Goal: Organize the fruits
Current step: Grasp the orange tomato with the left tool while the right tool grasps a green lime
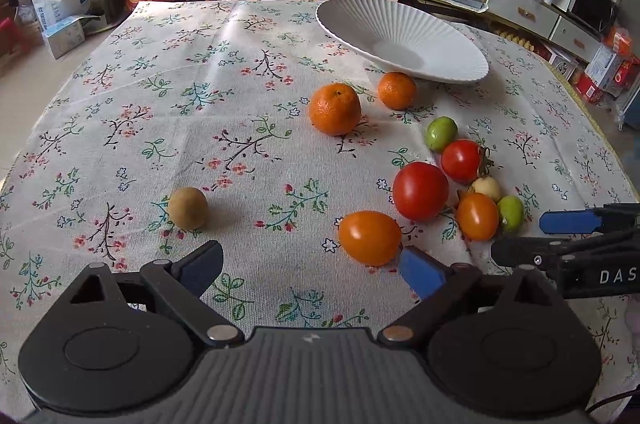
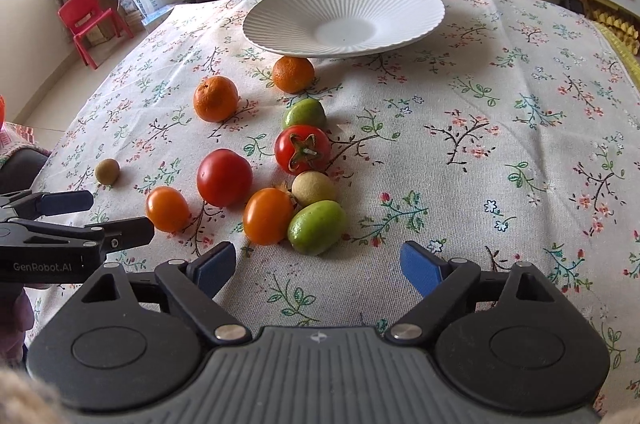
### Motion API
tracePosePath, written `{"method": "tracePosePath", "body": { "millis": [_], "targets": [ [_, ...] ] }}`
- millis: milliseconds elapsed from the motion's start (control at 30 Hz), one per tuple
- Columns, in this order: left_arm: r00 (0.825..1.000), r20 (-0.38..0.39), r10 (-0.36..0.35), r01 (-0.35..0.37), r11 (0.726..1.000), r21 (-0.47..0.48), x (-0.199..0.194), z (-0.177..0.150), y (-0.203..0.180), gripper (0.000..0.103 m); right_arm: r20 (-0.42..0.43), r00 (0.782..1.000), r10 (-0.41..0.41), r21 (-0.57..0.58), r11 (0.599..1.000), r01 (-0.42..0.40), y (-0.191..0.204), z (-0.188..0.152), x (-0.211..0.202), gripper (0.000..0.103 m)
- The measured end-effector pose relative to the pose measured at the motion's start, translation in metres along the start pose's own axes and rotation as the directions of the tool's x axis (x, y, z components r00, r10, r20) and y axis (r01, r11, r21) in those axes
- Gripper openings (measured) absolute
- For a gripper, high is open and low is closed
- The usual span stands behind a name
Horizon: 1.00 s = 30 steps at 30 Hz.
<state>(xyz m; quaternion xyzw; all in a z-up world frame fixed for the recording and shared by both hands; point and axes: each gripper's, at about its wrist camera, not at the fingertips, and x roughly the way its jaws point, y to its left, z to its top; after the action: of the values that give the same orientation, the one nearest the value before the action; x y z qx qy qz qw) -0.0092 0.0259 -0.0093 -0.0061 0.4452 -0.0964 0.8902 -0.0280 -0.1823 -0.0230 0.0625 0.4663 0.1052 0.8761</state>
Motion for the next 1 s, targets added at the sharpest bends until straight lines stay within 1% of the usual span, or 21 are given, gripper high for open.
{"method": "tracePosePath", "body": {
  "millis": [67, 100, 167, 233, 367, 433, 567, 800, 833, 867, 933, 1000],
  "targets": [
    [0.999, 0.011, -0.034, 0.034, 0.999, 0.008, 0.000, 0.000, -0.003, 0.082, 0.007, 1.000, 0.010, -0.008, 1.000, -0.010, 0.003, 0.000, -0.001, 0.078],
    [0.999, 0.015, -0.046, 0.046, 0.999, 0.012, 0.000, -0.001, -0.004, 0.081, 0.009, 1.000, 0.014, -0.011, 1.000, -0.014, 0.003, 0.000, -0.001, 0.077],
    [0.997, 0.021, -0.073, 0.072, 0.997, 0.021, 0.002, -0.002, -0.006, 0.073, 0.017, 1.000, 0.017, -0.021, 1.000, -0.017, 0.003, 0.000, -0.002, 0.068],
    [0.995, 0.024, -0.102, 0.101, 0.994, 0.035, 0.004, -0.004, -0.009, 0.068, 0.020, 1.000, 0.018, -0.032, 0.999, -0.017, 0.003, 0.000, -0.002, 0.063],
    [0.990, 0.030, -0.138, 0.136, 0.990, 0.043, 0.008, -0.007, -0.013, 0.053, 0.013, 1.000, -0.009, -0.062, 0.998, 0.010, 0.004, 0.001, 0.002, 0.056],
    [0.989, 0.027, -0.142, 0.141, 0.989, 0.043, 0.010, -0.007, -0.014, 0.048, 0.018, 1.000, -0.009, -0.077, 0.997, 0.010, 0.004, 0.001, 0.002, 0.054],
    [0.991, 0.032, -0.130, 0.128, 0.991, 0.042, 0.012, -0.009, -0.014, 0.042, 0.024, 1.000, -0.010, -0.097, 0.995, 0.013, 0.005, 0.002, 0.003, 0.049],
    [0.992, 0.058, -0.111, 0.109, 0.993, 0.038, 0.013, -0.007, -0.012, 0.042, 0.036, 0.999, -0.009, -0.125, 0.992, 0.014, 0.008, 0.003, 0.006, 0.042],
    [0.992, 0.063, -0.110, 0.108, 0.993, 0.040, 0.013, -0.007, -0.012, 0.041, 0.036, 0.999, -0.010, -0.130, 0.991, 0.015, 0.008, 0.003, 0.006, 0.041],
    [0.992, 0.066, -0.109, 0.107, 0.993, 0.044, 0.013, -0.007, -0.013, 0.037, 0.037, 0.999, -0.014, -0.137, 0.990, 0.019, 0.009, 0.003, 0.007, 0.038],
    [0.992, 0.070, -0.103, 0.099, 0.994, 0.054, 0.013, -0.007, -0.014, 0.036, 0.039, 0.999, -0.018, -0.143, 0.989, 0.024, 0.010, 0.003, 0.007, 0.033],
    [0.993, 0.075, -0.093, 0.088, 0.994, 0.069, 0.013, -0.008, -0.016, 0.035, 0.041, 0.999, -0.019, -0.145, 0.989, 0.025, 0.010, 0.004, 0.007, 0.031]
  ]
}}
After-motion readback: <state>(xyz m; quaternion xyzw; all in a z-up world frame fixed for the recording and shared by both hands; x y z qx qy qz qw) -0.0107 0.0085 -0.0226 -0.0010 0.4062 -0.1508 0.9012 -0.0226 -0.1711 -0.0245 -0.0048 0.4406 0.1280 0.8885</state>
